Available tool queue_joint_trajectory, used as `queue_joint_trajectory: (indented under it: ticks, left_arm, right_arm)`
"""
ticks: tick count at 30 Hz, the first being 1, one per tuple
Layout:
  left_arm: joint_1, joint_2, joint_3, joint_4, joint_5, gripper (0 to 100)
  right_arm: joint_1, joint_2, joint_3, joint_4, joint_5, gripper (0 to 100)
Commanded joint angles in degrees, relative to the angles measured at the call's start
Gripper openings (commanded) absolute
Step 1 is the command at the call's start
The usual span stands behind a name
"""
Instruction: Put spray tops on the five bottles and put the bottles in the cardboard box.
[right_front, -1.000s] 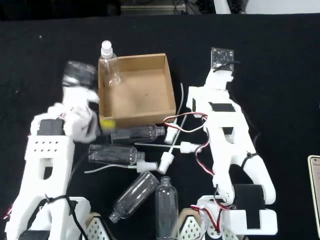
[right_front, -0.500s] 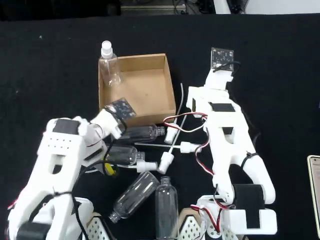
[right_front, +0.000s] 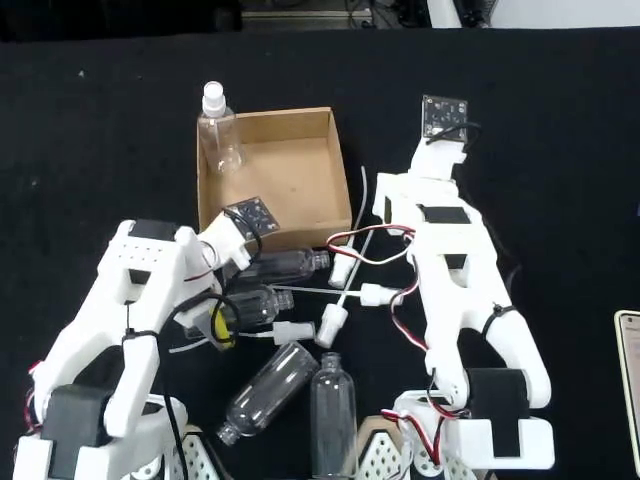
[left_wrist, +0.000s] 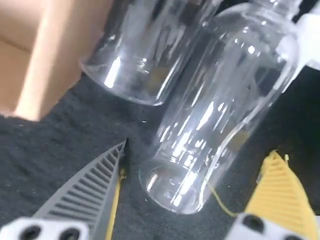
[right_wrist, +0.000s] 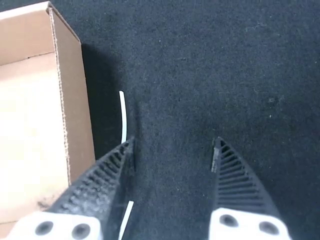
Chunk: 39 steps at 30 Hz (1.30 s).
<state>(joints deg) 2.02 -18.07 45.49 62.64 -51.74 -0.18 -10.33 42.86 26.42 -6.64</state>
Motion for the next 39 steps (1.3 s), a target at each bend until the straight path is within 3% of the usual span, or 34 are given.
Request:
queue_joint_trajectory:
  ticks: [1, 6, 14, 17, 25, 29, 33, 39]
  left_arm:
    - [0.75, 0.09, -2.77, 0.0, -0.44, 38]
    - [0.75, -0.26, -2.24, 1.67, -0.53, 37]
    - [0.84, -0.35, -2.24, 2.11, -0.62, 22]
    - [0.92, -0.35, -4.7, 6.95, -1.32, 22]
    - [-2.42, -0.35, -16.22, 27.16, -11.25, 22]
    - [-8.4, -0.35, -20.53, 34.29, -19.34, 22]
    - [-20.18, 0.35, -23.25, 34.73, -24.18, 22]
    - [-38.9, 0.44, -19.12, 25.23, -32.53, 22]
  right_arm:
    - [1.23, -3.38, -0.48, -1.14, 0.0, 21.1]
    - [1.23, -3.38, -0.48, -1.14, 0.0, 21.1]
    - [1.23, -3.38, -0.48, -1.14, 0.0, 21.1]
    - [1.23, -3.38, -0.48, -1.14, 0.0, 21.1]
    - [1.23, -3.38, -0.48, -1.14, 0.0, 21.1]
    - [1.23, -3.38, -0.48, -1.05, 0.0, 21.1]
    - [1.23, -3.38, -0.48, -1.05, 0.0, 21.1]
    - [1.05, -3.38, -0.48, -1.05, 0.0, 21.1]
